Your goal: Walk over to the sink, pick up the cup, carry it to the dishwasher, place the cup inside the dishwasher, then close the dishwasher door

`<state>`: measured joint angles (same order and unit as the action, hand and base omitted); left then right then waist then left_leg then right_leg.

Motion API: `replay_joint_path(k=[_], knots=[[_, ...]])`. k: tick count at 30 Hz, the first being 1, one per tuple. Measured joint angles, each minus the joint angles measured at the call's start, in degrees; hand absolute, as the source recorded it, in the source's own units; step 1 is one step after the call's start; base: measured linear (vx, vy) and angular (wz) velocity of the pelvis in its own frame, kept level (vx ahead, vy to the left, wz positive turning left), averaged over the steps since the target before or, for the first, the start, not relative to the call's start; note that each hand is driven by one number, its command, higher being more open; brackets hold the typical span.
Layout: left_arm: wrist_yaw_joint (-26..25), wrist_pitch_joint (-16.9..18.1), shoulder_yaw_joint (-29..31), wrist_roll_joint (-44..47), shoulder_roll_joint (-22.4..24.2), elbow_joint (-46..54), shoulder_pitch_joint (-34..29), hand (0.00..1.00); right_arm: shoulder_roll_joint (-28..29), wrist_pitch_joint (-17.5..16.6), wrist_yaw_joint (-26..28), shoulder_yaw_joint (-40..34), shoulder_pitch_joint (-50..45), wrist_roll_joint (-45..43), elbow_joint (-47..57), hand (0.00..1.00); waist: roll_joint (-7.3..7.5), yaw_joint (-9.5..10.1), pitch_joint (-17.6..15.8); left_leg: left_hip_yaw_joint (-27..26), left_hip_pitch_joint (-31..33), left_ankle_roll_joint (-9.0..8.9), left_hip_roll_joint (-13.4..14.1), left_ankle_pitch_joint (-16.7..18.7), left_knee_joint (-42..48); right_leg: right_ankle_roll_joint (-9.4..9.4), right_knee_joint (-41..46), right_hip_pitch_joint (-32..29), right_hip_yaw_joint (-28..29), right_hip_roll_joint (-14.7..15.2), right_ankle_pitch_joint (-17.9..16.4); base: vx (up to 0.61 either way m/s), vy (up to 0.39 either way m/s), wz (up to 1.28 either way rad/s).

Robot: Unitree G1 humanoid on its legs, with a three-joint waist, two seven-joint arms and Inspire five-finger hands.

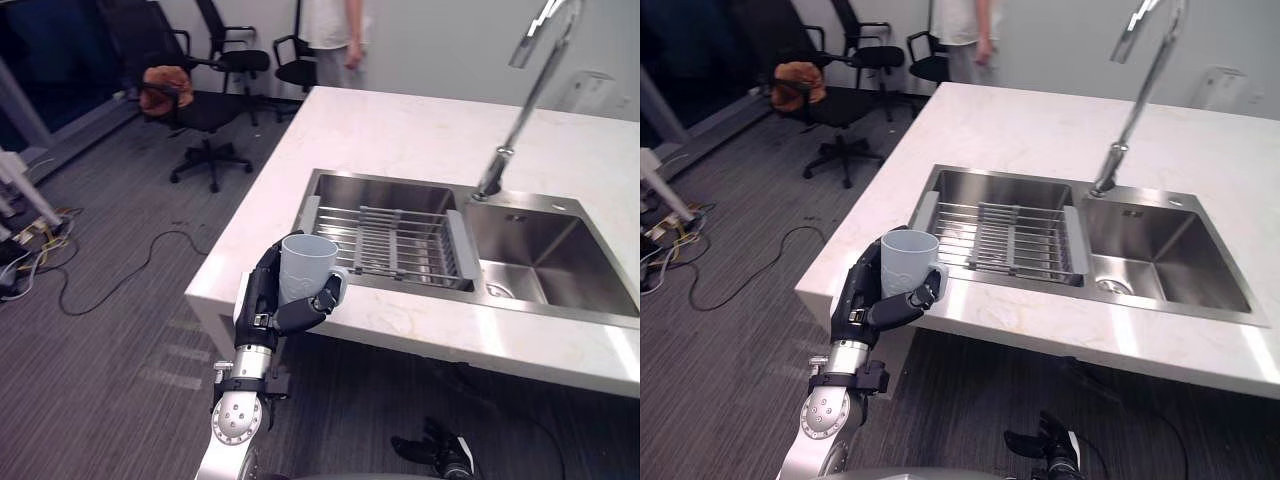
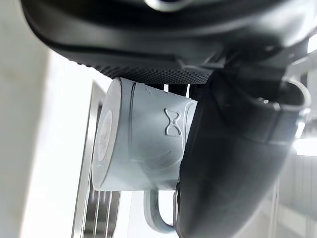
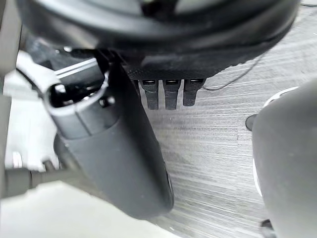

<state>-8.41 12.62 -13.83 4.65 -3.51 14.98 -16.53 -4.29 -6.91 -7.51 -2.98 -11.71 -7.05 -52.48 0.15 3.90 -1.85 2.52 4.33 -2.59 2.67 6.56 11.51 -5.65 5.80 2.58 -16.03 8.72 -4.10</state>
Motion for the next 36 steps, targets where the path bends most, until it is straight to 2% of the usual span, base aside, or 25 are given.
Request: replay_joint_path(k=[1, 2, 3, 4, 5, 7, 8, 9, 11, 14, 15, 16, 17, 18, 20, 22, 23, 24, 25, 26, 28, 30, 33, 35, 36], knots=[[-0.07, 0.0, 0.17, 0.39, 0.01, 1.13, -0.4, 0.3, -0.08, 0.0, -0.41, -0.09, 0.22, 0.42, -0.36, 0.9, 0.16, 0.12, -0.19, -0.7, 1.26, 0.47, -0.51, -1.09, -0.22, 0.13, 0.59, 0.17, -2.86, 0.85, -0.68, -0.07, 0.001, 1.16], [-0.06, 0.01, 0.33, 0.97, 0.06, 1.81, -0.44, 0.3, -0.17, 0.03, -0.79, -0.18, 0.38, 0.55, -0.67, 0.9, 0.28, 0.2, -0.28, -4.92, 1.81, 2.56, 0.13, -1.22, -1.24, -0.44, 0.98, 0.32, -5.58, 1.94, -0.37, -0.05, 0.031, 1.12], [-0.12, 0.03, 0.75, 1.1, 0.07, 2.22, -0.66, 0.3, -0.2, 0.03, -1.03, -0.18, 0.65, 0.63, -0.72, 0.9, 0.3, 0.39, -0.29, -8.71, 1.87, 3.52, 1.2, -1.36, -1.59, -0.49, 1.04, 0.41, -6.61, 2.23, -0.34, -0.01, 0.011, 1.1], [-0.12, 0.04, 1.95, 1.1, 0.24, 2.53, -0.61, 0.3, -0.45, 0.02, -1.28, -0.2, 1.25, 0.94, -0.52, 0.9, 0.71, 0.1, -0.59, -16.96, 1.99, 4.09, 3.59, -1.23, -1.67, -0.69, 1.09, 0.79, -9.03, 3.04, -0.2, 0.04, 0.022, 1.13], [-0.14, 0.04, 2.64, 1.1, 0.34, 2.69, -0.17, 0.3, -0.77, 0.02, -1.42, -0.18, 2.01, 1.84, -0.49, 0.9, 0.45, -0.43, -0.75, -23.72, 2.16, 4.18, 5.63, -1.25, -0.91, -0.78, 1.2, 1.48, -11.69, 3.87, -0.15, 0.04, 0.043, 1.21], [-0.05, 0.07, 2.53, 1.13, 0.69, 3.02, 0.2, 0.3, -1.57, 0.03, -1.53, -0.16, 2.73, 2.34, -0.32, 0.9, 0.12, -0.63, -1.07, -28.1, 2.67, 3.94, 7.04, -2.54, 1.07, -0.79, 1.96, 2.72, -14.87, 4.92, -0.15, 0.04, 0.14, 1.13], [-0.07, 0.26, 2.44, 1.2, 0.85, 3.24, 0.15, 0.3, -1.7, 0.04, -1.57, -0.44, 3.55, 2.81, -0.3, 0.9, -0.1, -0.47, -1.32, -26.59, 2.21, 2.19, 5.6, -3.35, 0.22, -0.73, 2.26, 3.67, -15.9, 5.88, -0.26, 0.04, 0.164, 0.96], [-0.07, 0.29, 2.42, 1.23, 0.78, 3.25, 0.16, 0.3, -1.68, 0.03, -1.61, -0.54, 4.07, 2.97, -0.27, 0.9, 0.25, -0.5, -1.43, -25.84, 2.06, 1.95, 4.56, -3.65, -0.58, -0.71, 2.17, 4.03, -16.09, 6.47, -0.32, 0.04, 0.167, 0.8], [-0.19, 0.27, 2.66, 1.97, 0.18, 3.22, 0.16, 0.3, -1.51, 0.01, -1.52, -0.51, 5.45, 4.35, -0.06, 0.9, 1.07, -0.65, -2.0, -23.55, 2.41, 2.77, 2.11, -3.82, -1.18, -0.66, 2.12, 4.98, -16.21, 8.13, -0.36, 0.03, 0.149, 0.71], [0.11, 0.12, 1.95, 2.49, 0.2, 3.18, 0.04, 0.3, -1.29, 0.06, -1.07, 0.11, 7.09, 5.24, -0.12, 0.9, 1.15, -0.66, -2.41, -20.7, 2.23, 4.35, -0.39, -2.55, -0.05, -0.69, 9.79, 4.67, -16.89, 12.0, -0.33, 0.03, 0.171, 0.65], [1.04, 0.13, 1.44, 2.64, 0.22, 3.22, 0.05, 0.3, -0.97, 0.17, -1.0, 0.85, 7.16, 6.3, 0.14, 0.9, 1.32, -0.87, -2.69, -18.83, 1.15, 5.18, -1.55, -1.66, 0.34, -0.37, 19.08, 2.39, -14.62, 15.15, -0.13, 0.04, 0.184, 0.63], [1.27, 0.12, 1.1, 2.69, -0.03, 3.16, 0.04, 0.3, -0.87, 0.2, -0.83, 1.69, 7.12, 6.69, 0.14, 0.9, 1.29, -1.0, -2.99, -17.64, 0.5, 5.58, -2.02, -0.94, 0.79, 1.39, 25.01, 0.22, -10.95, 16.22, 0.13, 0.04, 0.135, 0.63], [1.44, 0.12, 1.0, 2.7, -0.17, 3.15, 0.04, 0.3, -0.68, 0.23, -0.65, 2.37, 7.12, 6.75, 0.14, 0.9, 0.66, -1.09, -3.41, -16.78, 0.29, 5.78, -2.09, -0.58, 1.03, 2.39, 27.84, -1.33, -7.41, 15.48, -1.63, 0.03, 0.088, 0.67], [1.58, 0.13, 1.08, 2.73, -0.14, 3.13, 0.09, 0.3, -0.15, 0.33, -0.25, 3.51, 7.12, 6.96, 0.39, 0.9, 0.75, -1.93, -3.52, -14.5, -0.02, 5.73, -2.33, -0.36, 0.75, 2.6, 30.89, -4.03, 0.4, 11.52, -6.49, 0.04, 0.052, 0.82], [1.6, 0.14, 0.96, 2.71, -0.17, 3.13, 0.28, 0.3, 0.67, 0.49, 0.13, 5.38, 6.8, 7.36, 2.13, 0.9, 1.18, -3.15, -4.46, -10.54, -0.5, 6.13, -3.46, -0.43, 0.25, 2.01, 31.22, -7.58, 11.75, 3.82, -11.56, 0.05, 0.028, 1.02], [1.56, 0.13, 0.43, 2.72, -0.22, 2.86, 0.31, 0.3, 1.08, 0.54, 0.17, 6.39, 5.84, 7.48, 4.38, 0.9, 1.71, -3.44, -4.34, -7.92, -0.49, 6.07, -4.99, -0.68, -0.05, 2.0, 30.07, -10.96, 19.59, -1.4, -13.43, 0.08, -0.057, 1.0], [1.58, 0.14, -0.71, 2.71, -0.3, 2.73, 0.54, 0.3, 1.04, 0.54, 0.08, 7.08, 4.96, 7.47, 6.23, 0.9, 2.04, -3.79, -4.12, -5.56, -0.18, 5.85, -6.27, -0.85, 0.09, 2.09, 26.13, -11.54, 22.83, -3.62, -13.16, 0.08, -0.097, 1.1], [1.6, 0.14, -1.44, 2.71, -0.32, 2.77, 0.66, 0.3, 1.04, 0.51, -0.01, 7.37, 4.27, 7.47, 7.4, 0.9, 2.39, -3.68, -3.94, -4.55, 0.0, 5.53, -7.21, -1.01, 0.25, 2.48, 23.13, -11.6, 23.46, -3.71, -12.09, 0.1, -0.119, 1.13], [1.82, 0.13, -2.43, 2.62, 0.06, 2.55, 0.73, 0.3, 1.05, 0.48, -0.02, 8.27, 3.79, 7.45, 8.53, 0.9, 2.64, -3.35, -3.85, -2.94, 0.14, 5.09, -8.6, -0.49, 0.99, 1.89, 20.65, -11.35, 22.9, -2.85, -10.51, 0.15, -0.131, 1.0], [2.33, -0.14, -3.42, 2.53, 0.64, 2.29, 0.06, 0.3, 0.63, 0.57, 0.0, 8.75, 3.42, 7.45, 8.92, 0.9, 1.34, -3.28, -3.07, -2.33, 0.87, 4.72, -7.48, 0.34, 2.1, 2.31, 18.46, -9.85, 20.23, -2.99, -10.33, 0.18, -0.128, 0.95], [2.85, -0.08, -4.68, 2.21, 0.76, 2.79, 0.15, 0.3, 0.59, 0.56, -0.05, 9.79, 2.61, 7.43, 11.27, 0.9, 0.09, -2.69, -2.5, -1.82, 1.99, 3.68, -5.65, 0.64, 3.93, 2.94, 15.73, -7.69, 16.85, -3.6, -9.68, 0.18, -0.102, 0.82], [3.38, 0.14, -4.87, 2.19, 1.48, 3.21, 0.19, 0.3, 0.89, 0.42, 0.01, 10.98, 1.8, 7.43, 14.02, 0.9, -0.08, -1.86, -2.38, -0.78, 2.19, 3.25, -5.08, 0.83, 4.52, 3.24, 14.0, -5.53, 14.54, -4.07, -9.48, 0.14, -0.096, 0.67], [3.38, 0.14, -4.92, 2.19, 1.73, 3.25, 0.57, 0.3, 1.64, 0.06, -0.29, 11.17, 1.57, 7.43, 15.51, 0.9, 0.62, -1.47, -2.6, -0.15, 3.36, 3.14, -5.21, 0.89, 5.94, 3.27, 11.3, -2.4, 9.63, -3.79, -9.43, 0.08, -0.042, 0.85], [3.32, 0.14, -5.1, 2.2, 1.7, 3.25, 0.62, 0.3, 1.84, 0.06, -0.78, 11.13, 1.47, 7.44, 15.62, 0.9, 0.94, -0.94, -2.79, -2.56, 4.43, 3.2, -5.05, 0.91, 6.49, 3.27, 10.26, -0.96, 7.4, -3.38, -9.42, 0.02, 0.028, 0.79], [3.21, 0.35, -5.18, 2.43, 1.31, 3.22, 0.7, 0.3, 1.93, 0.06, -1.19, 11.12, 1.55, 7.45, 15.24, 0.9, 0.98, -0.17, -2.77, -8.66, 4.83, 4.85, -3.08, 2.4, 6.33, 3.22, 9.71, -0.34, 6.35, -3.12, -9.39, 0.01, 0.052, 0.57]])
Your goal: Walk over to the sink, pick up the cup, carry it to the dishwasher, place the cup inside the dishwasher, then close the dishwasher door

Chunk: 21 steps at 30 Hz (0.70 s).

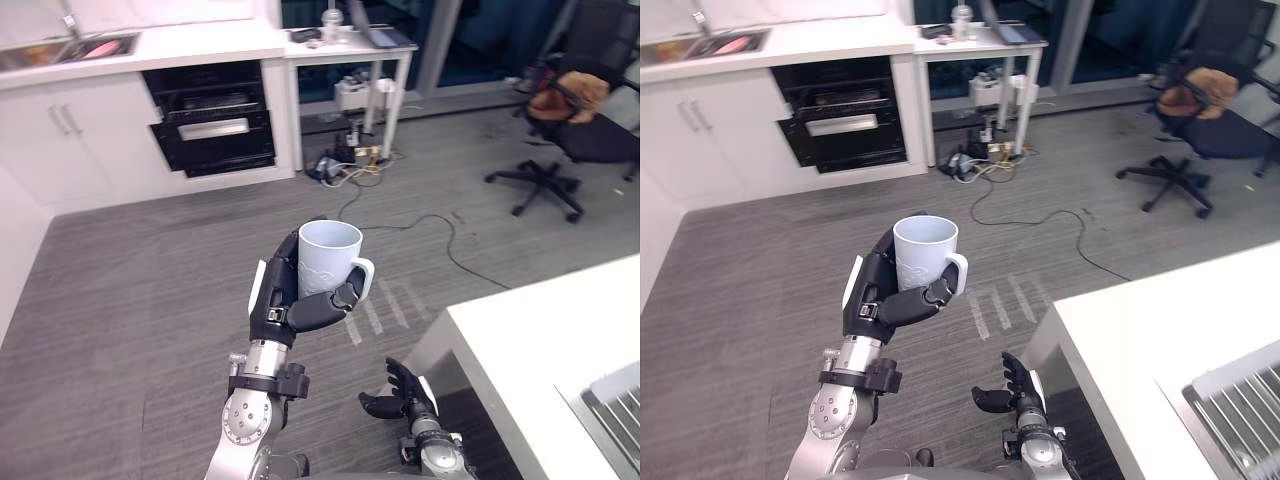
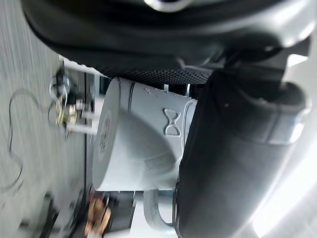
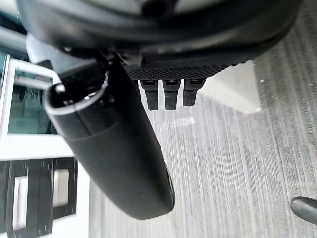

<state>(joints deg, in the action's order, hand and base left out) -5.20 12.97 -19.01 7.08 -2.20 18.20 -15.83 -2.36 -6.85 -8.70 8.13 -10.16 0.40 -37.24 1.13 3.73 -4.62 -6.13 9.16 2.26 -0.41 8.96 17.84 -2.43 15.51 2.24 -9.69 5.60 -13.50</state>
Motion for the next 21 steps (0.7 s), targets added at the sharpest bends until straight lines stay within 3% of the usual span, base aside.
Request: replay_joint_path(k=[3, 4, 9, 12, 14, 15, 17, 19, 20, 21], knots=[[-0.4, 0.23, -0.89, 0.39, -2.06, -1.87, 1.39, 0.3, 0.11, -0.04, -0.31, -0.03, 0.32, 0.0, -1.05, 0.9, 0.22, -0.57, 0.2, -15.25, -0.67, -0.12, 5.26, 0.36, -0.15, -1.01, -2.84, 1.65, -2.19, 1.53, 0.58, 0.07, 0.058, 0.62], [-0.42, 0.34, -1.43, 0.56, -2.44, -3.08, 2.18, 0.3, -0.13, -0.06, -0.33, -0.04, 0.72, 0.0, -2.01, 0.9, 0.14, -0.74, 0.25, -16.07, -0.59, 0.25, 5.11, -0.06, -0.39, -1.36, -3.31, 1.81, -2.26, 1.94, 0.77, 0.1, 0.129, 0.62], [-0.47, 0.19, -2.78, 0.88, -5.58, -5.39, 2.96, 0.3, -0.12, 0.0, -0.35, -0.05, 1.44, 0.32, -4.21, 0.9, 0.37, -1.72, 0.29, -13.39, -0.75, 1.18, 1.24, -1.32, -2.5, -1.58, -3.07, 1.77, 0.75, 3.67, 1.2, 0.08, 0.131, 0.37], [-0.5, 0.18, -2.32, 0.88, -5.79, -5.39, 2.94, 0.3, -0.23, 0.01, -0.11, -0.01, 3.73, 1.45, -6.9, 0.9, 0.32, -1.63, 0.26, -13.41, -2.38, 1.71, 0.84, -1.01, -4.1, -1.57, 6.48, -2.26, 3.38, 4.11, 1.21, 0.04, 0.1, -0.01], [-0.18, 0.19, -2.36, 0.88, -5.99, -5.35, 2.95, 0.3, -0.82, 0.0, -0.11, -0.02, 4.02, 1.98, -6.9, 0.9, 0.2, -2.59, 0.13, -11.89, -5.05, 2.06, -0.13, -0.91, -6.17, 0.02, 18.23, -6.81, 5.62, 4.6, 1.09, 0.06, 0.074, 0.27], [0.09, 0.19, -2.36, 0.88, -6.02, -5.31, 2.95, 0.3, -0.92, 0.0, -0.08, -0.02, 4.02, 2.01, -6.88, 0.9, 0.17, -3.28, 0.17, -11.09, -5.61, 1.76, -0.46, -0.88, -6.81, 0.33, 19.51, -7.54, 6.74, 4.21, 0.05, 0.11, 0.042, 0.51], [0.27, 0.22, -2.35, 0.88, -5.98, -5.3, 3.13, 0.3, -1.27, 0.0, -0.03, 0.0, 4.21, 2.05, -6.8, 0.9, -0.08, -4.05, 0.08, -9.23, -6.67, 1.51, -0.75, -1.15, -8.2, 0.44, 18.51, -11.29, 11.03, 1.31, -3.4, 0.1, -0.002, 0.46], [0.08, 0.22, -2.33, 0.98, -5.96, -5.3, 3.19, 0.3, -1.61, 0.02, -0.03, 0.0, 4.21, 2.12, -6.76, 0.9, -0.06, -4.86, 0.08, -7.33, -6.72, 1.09, -0.87, -1.24, -8.15, 0.27, 14.0, -13.24, 13.12, -0.93, -3.33, 0.12, -0.068, 0.51], [0.06, 0.23, -2.31, 0.98, -5.95, -5.31, 3.21, 0.3, -1.76, 0.02, -0.04, 0.01, 4.2, 2.11, -6.71, 0.9, 0.09, -4.82, 0.11, -6.89, -6.66, 1.22, -1.09, -1.33, -7.51, 0.12, 11.61, -13.49, 13.3, -1.07, -2.43, 0.23, -0.135, 0.67], [0.05, 0.16, -2.08, 0.94, -5.52, -5.81, 3.33, 0.3, -2.34, 0.02, -0.07, -0.06, 4.2, 2.12, -6.65, 0.9, 0.37, -4.95, 0.41, -5.46, -6.85, 0.43, -2.21, -0.18, -5.85, -1.31, 7.09, -13.24, 13.57, -0.57, 3.11, 0.2, -0.113, 0.44]])
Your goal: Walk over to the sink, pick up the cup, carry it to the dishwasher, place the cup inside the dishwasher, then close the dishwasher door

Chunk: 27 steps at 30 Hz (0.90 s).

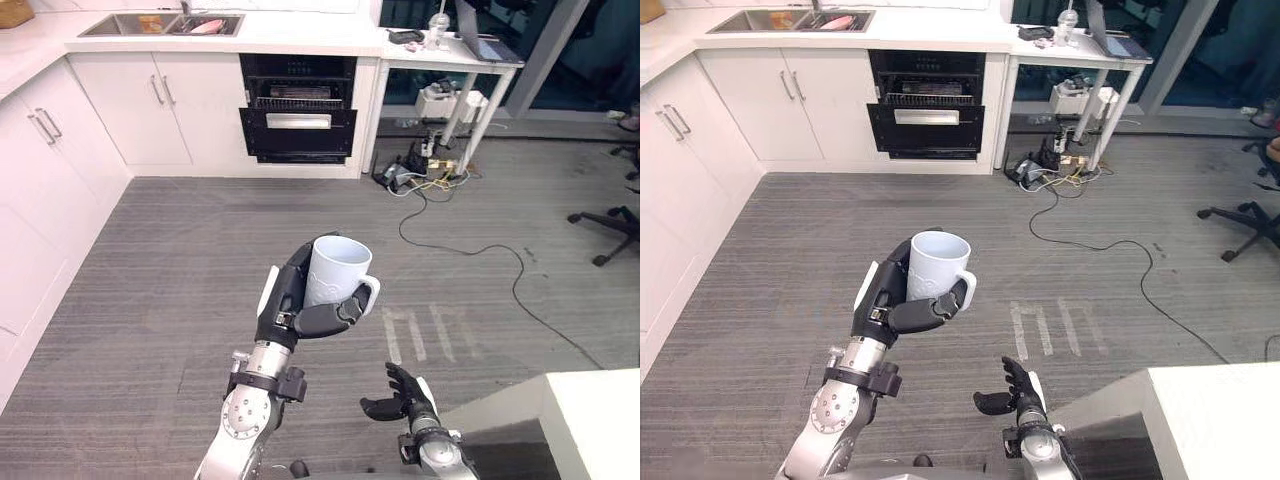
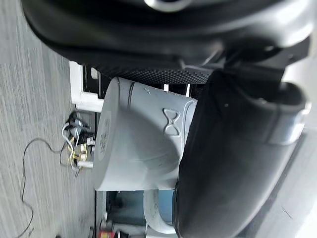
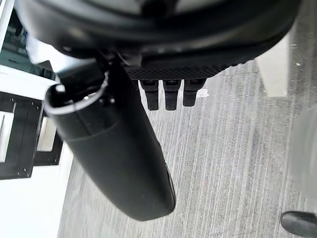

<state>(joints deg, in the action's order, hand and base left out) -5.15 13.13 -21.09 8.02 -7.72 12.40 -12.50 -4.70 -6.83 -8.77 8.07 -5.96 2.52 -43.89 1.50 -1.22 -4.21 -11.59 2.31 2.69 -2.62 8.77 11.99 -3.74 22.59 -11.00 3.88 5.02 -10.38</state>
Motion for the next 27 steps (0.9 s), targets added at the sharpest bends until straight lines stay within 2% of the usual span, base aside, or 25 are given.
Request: replay_joint_path(k=[2, 3, 7, 10, 11, 20, 25, 27], knots=[[-0.01, -0.16, 0.06, 0.0, 0.72, -0.47, -0.22, 0.3, -0.84, 0.06, -0.02, -0.08, 0.01, 0.01, 0.16, 0.9, -1.47, 0.38, 0.5, 0.24, -0.09, -0.6, 0.86, 0.28, 0.28, 0.41, -2.1, 1.25, -0.37, -0.7, 0.43, 0.2, -0.104, 0.12], [0.05, -0.12, 0.83, -0.01, 1.27, -0.48, -0.3, 0.3, -1.2, 0.05, 0.01, 0.01, 0.74, 0.04, 0.63, 0.9, -3.12, 0.84, 0.93, 0.14, -0.59, -1.21, 2.76, 0.67, -0.63, 1.36, -6.11, 3.14, -0.53, -2.68, 2.39, 0.17, -0.092, -0.21], [0.03, -0.06, 2.97, 0.03, 2.14, -0.98, -0.36, 0.3, -1.31, -0.22, -0.11, -0.29, 0.98, 1.08, 2.73, 0.9, -3.28, 0.71, 1.06, -0.41, -2.54, -2.53, 4.56, -0.05, -4.15, 2.39, -12.13, 5.94, 0.06, -4.89, 5.33, 0.11, -0.088, -0.19], [0.01, -0.07, 3.97, 0.0, 2.14, -2.63, -0.36, 0.3, -1.98, -0.21, -0.33, -0.42, 1.01, 1.69, 2.36, 0.9, -3.39, 0.41, 1.14, -0.67, -3.62, -2.66, 4.55, -0.98, -6.54, 2.29, -14.58, 6.94, 0.28, -5.11, 6.53, 0.05, -0.024, -0.07], [-2.05, -0.12, 7.54, -0.05, 1.16, -6.27, -2.54, 0.3, -1.28, -0.19, -0.33, 0.07, 0.88, 2.3, 0.41, 0.9, -2.44, 1.68, 2.36, 0.77, -4.2, -1.05, 1.76, -9.23, -14.9, 1.15, -25.46, 9.17, -0.69, -3.18, 15.15, 0.0, 0.0, 0.0], [-1.88, -0.46, 8.33, 1.3, 1.99, -6.7, -2.69, 0.3, -1.88, -0.09, -0.15, -1.64, -1.66, 1.94, -0.77, 0.9, -2.42, 0.45, 2.34, -0.73, -4.36, -1.53, 2.54, -8.2, -13.27, 1.27, -25.75, 9.48, 0.64, -3.57, 15.46, -0.01, -0.007, -0.08], [-1.25, -1.12, 8.37, 3.74, 3.59, -9.74, -2.05, 0.3, -1.94, 0.2, -0.17, -3.02, -4.01, 0.85, -0.89, 0.9, -2.45, -0.35, 2.23, 3.55, -2.6, -2.51, 3.14, -7.01, -9.67, 2.04, -27.71, 12.06, -6.38, -3.16, 14.75, -0.02, -0.05, 0.47], [-1.27, -2.59, 8.4, 5.57, 3.83, -10.56, -2.16, 0.3, -1.88, 0.32, -0.37, -4.08, -3.54, -0.62, -0.86, 0.9, -2.62, 0.38, 1.95, 6.34, -0.07, -3.2, 3.65, -6.39, -7.45, 2.79, -26.71, 12.1, -8.98, -3.61, 14.23, -0.01, -0.087, 0.65]])
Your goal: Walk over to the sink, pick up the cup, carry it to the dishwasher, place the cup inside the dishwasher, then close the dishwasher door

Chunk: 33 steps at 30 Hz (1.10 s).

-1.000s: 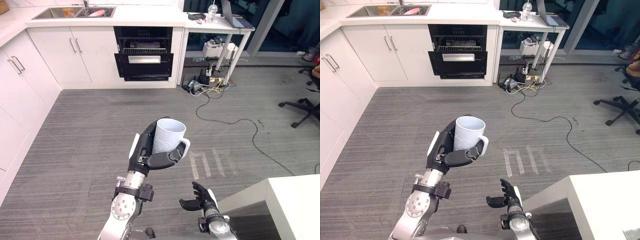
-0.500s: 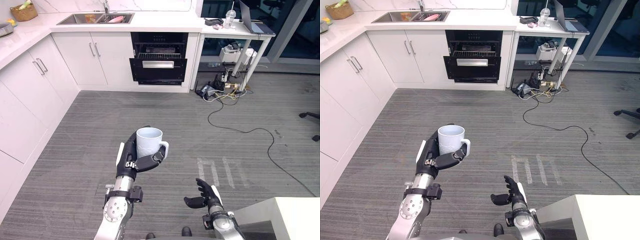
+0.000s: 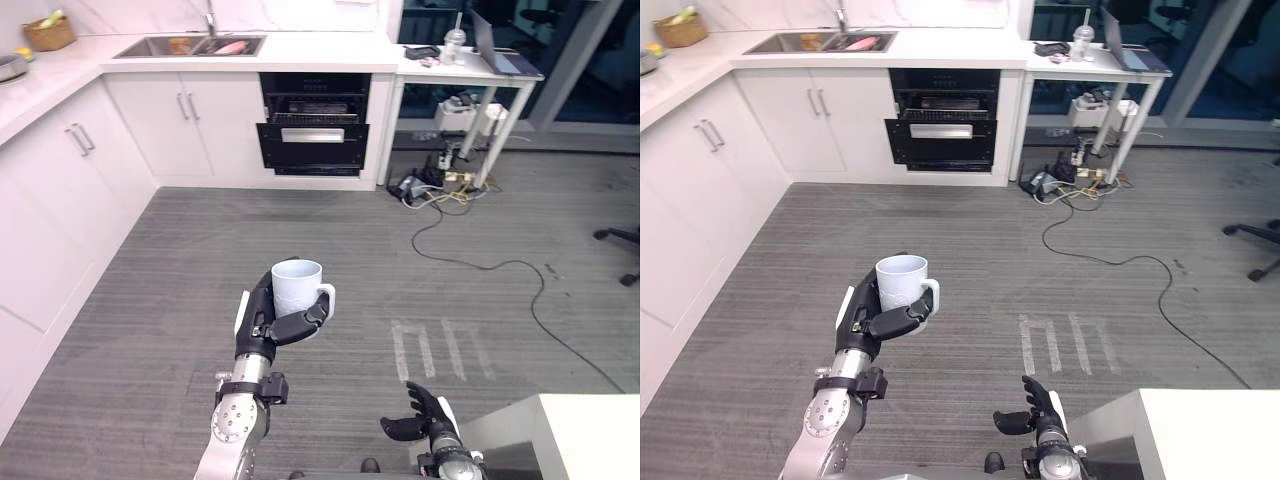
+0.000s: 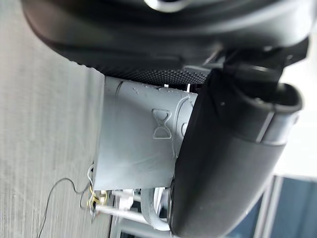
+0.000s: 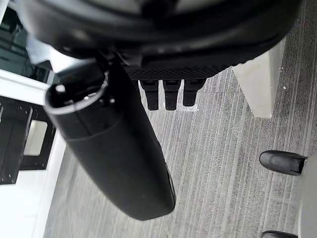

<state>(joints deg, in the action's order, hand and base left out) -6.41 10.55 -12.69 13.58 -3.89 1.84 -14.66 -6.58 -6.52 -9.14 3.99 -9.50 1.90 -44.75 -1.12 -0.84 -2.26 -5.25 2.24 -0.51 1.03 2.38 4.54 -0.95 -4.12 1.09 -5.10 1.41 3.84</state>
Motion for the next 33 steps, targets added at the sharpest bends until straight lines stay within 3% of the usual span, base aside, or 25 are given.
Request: replay_joint_path(k=[4, 8, 12, 14, 16, 17, 18, 19, 20, 21, 23, 26, 27, 28, 29, 30, 31, 33], knots=[[-0.32, -0.46, 0.13, 1.09, 0.29, 0.08, -0.46, 0.3, -0.21, -0.04, -1.41, -1.9, 0.68, -0.75, 0.96, 0.9, -0.4, 1.68, -0.94, 1.98, 1.79, -0.63, 0.81, 1.17, 2.07, 0.94, 2.4, -0.09, -4.11, -0.21, -2.21, -0.03, -0.072, 0.52], [-0.83, -0.44, 0.26, 1.09, 0.99, 0.38, -0.05, 0.3, -0.16, -0.04, -2.64, -3.54, 1.92, -0.75, 3.08, 0.9, -0.89, 1.58, -2.63, -11.31, 2.83, -1.11, 5.92, 1.78, 4.66, 0.4, 5.9, -0.71, -8.11, 0.99, -5.73, 0.03, -0.034, 0.59], [-0.89, -0.43, 0.05, 1.07, 0.42, 0.55, -0.04, 0.3, 0.24, -0.06, -3.25, -3.54, 3.23, -0.75, 6.36, 0.9, -0.79, 2.05, -3.04, -12.53, 3.07, -0.24, 4.92, 2.56, 4.54, -1.46, 8.62, -2.39, -8.22, 2.79, -7.44, 0.13, 0.08, 0.07], [-0.91, -0.43, -0.15, 1.06, 0.44, 0.69, -0.02, 0.3, 0.26, -0.11, -3.42, -3.62, 3.67, -0.75, 7.12, 0.9, -0.64, 1.99, -3.14, -12.56, 3.02, 0.19, 3.72, 5.2, 6.09, -2.54, 13.07, -3.42, -8.28, 4.8, -10.66, 0.16, 0.116, 0.09], [-0.75, -0.45, -0.47, 0.99, 0.6, 2.28, -0.3, 0.3, 0.41, -0.1, -3.53, -3.66, 4.34, -0.73, 7.13, 0.9, 0.21, 1.33, -3.81, -11.85, 2.03, 0.82, 1.27, 8.36, 8.62, -5.11, 23.85, -5.67, -8.3, 9.04, -16.24, 0.27, 0.178, 0.22], [-0.74, -0.45, -0.78, 1.0, 0.98, 2.88, -0.2, 0.3, 0.34, -0.09, -3.51, -3.75, 4.46, -0.73, 7.13, 0.9, 0.11, 1.31, -3.76, -11.63, 2.05, 1.13, 0.79, 9.5, 9.87, -5.74, 29.16, -7.74, -8.1, 10.38, -16.97, 0.25, 0.159, 0.21], [-0.73, -0.43, -1.06, 0.99, 1.05, 3.29, -0.1, 0.3, 0.35, -0.09, -3.51, -3.76, 4.47, -0.73, 7.13, 0.9, -0.01, 1.3, -3.69, -11.34, 1.87, 1.47, 0.52, 10.05, 10.18, -5.73, 33.16, -9.32, -8.01, 11.15, -17.04, 0.24, 0.149, 0.31], [-0.69, -0.43, -1.55, 0.96, 0.53, 4.42, 0.12, 0.3, 0.85, -0.06, -3.46, -3.77, 4.41, -0.72, 7.34, 0.9, 0.81, 0.92, -4.28, -10.12, -0.08, 2.16, -0.93, 10.68, 9.44, -6.09, 41.96, -12.13, -7.24, 12.94, -16.24, 0.39, 0.175, 0.52], [-0.68, -0.39, -1.88, 0.92, -0.05, 4.95, 0.33, 0.3, 1.75, -0.04, -3.39, -3.76, 4.28, -0.71, 7.6, 0.9, 1.26, 0.37, -5.27, -8.55, -2.7, 2.79, -1.7, 11.33, 8.65, -5.23, 51.72, -15.46, -3.61, 13.55, -12.9, 0.39, 0.147, 0.61], [-0.7, -0.39, -1.99, 0.92, -0.54, 4.95, 0.23, 0.3, 2.21, -0.02, -3.35, -3.73, 4.16, -0.71, 7.61, 0.9, 1.15, -0.11, -5.45, -7.75, -3.86, 2.97, -1.55, 11.84, 8.43, -5.48, 54.59, -16.77, -1.57, 12.67, -14.09, 0.4, 0.077, 0.59], [-0.89, -0.09, -2.23, 0.88, -1.68, 4.97, 0.77, 0.3, 2.85, -0.06, -3.25, -3.3, 4.18, -0.71, 9.71, 0.9, 0.63, -0.4, -5.81, -5.56, -6.71, 2.83, -0.89, 12.94, 6.14, -3.76, 53.38, -21.54, 1.56, 7.56, -19.0, 0.34, 0.004, 0.48], [-1.0, -0.09, -2.47, 0.88, -1.81, 4.94, 1.43, 0.3, 2.42, -0.18, -3.27, -3.3, 4.64, -0.74, 12.26, 0.9, -0.58, -0.95, -6.56, -3.08, -9.95, 2.18, 0.25, 13.4, 2.97, -2.43, 43.18, -25.53, 0.54, 2.86, -19.3, 0.4, -0.064, 0.53], [-1.0, -0.07, -2.54, 0.89, -1.83, 4.94, 1.58, 0.3, 2.38, -0.19, -3.29, -3.29, 4.5, -0.74, 13.33, 0.9, -0.42, -1.85, -6.46, -1.9, -11.0, 1.19, 0.03, 13.97, 2.49, -1.7, 35.36, -26.07, -0.05, 1.19, -16.45, 0.38, -0.087, 0.81], [-0.99, -0.04, -2.83, 0.87, -1.7, 4.73, 1.74, 0.3, 2.12, -0.28, -3.34, -3.24, 3.92, -0.74, 14.25, 0.9, -0.23, -2.4, -6.36, -1.4, -11.88, -0.56, -0.04, 15.16, 3.06, 0.97, 31.42, -25.71, 0.66, 0.56, -7.05, 0.62, -0.101, 0.83], [-0.97, -0.08, -3.23, 0.83, -0.58, 2.96, 2.27, 0.3, 0.97, -0.29, -3.31, -3.04, 3.9, -0.72, 14.26, 0.9, -3.33, -1.9, -5.8, -1.65, -12.25, -1.39, 2.29, 16.51, 4.76, 1.74, 32.96, -24.63, -1.07, -0.53, -8.52, 0.55, -0.076, 0.42], [-0.98, -0.07, -3.71, 0.82, -0.1, 2.81, 2.32, 0.3, 0.57, -0.29, -3.29, -3.05, 4.11, -0.73, 14.36, 0.9, -3.67, -1.49, -5.72, -1.73, -11.68, -2.23, 3.17, 15.97, 7.34, 2.25, 32.7, -23.58, -1.62, -0.78, -9.64, 0.65, -0.108, 0.27], [-0.94, -0.14, -3.83, 0.82, 0.16, 2.08, 2.71, 0.3, 0.65, -0.26, -3.25, -2.72, 4.02, -0.74, 15.26, 0.9, -3.86, -1.64, -5.96, -1.53, -9.71, -3.99, 3.74, 14.9, 14.83, 2.72, 30.96, -20.48, -2.3, -0.94, -10.65, 0.41, -0.098, 0.21], [-0.84, -0.33, -4.07, 0.83, 1.32, 2.05, 2.26, 0.3, 0.9, -0.22, -3.28, -1.62, 1.69, -0.74, 19.07, 0.9, -3.97, -1.14, -6.18, -1.74, -4.09, -5.09, 5.73, 10.07, 32.04, 3.26, 27.47, -14.4, -2.57, -1.44, -11.0, 0.51, -0.109, 0.2]])
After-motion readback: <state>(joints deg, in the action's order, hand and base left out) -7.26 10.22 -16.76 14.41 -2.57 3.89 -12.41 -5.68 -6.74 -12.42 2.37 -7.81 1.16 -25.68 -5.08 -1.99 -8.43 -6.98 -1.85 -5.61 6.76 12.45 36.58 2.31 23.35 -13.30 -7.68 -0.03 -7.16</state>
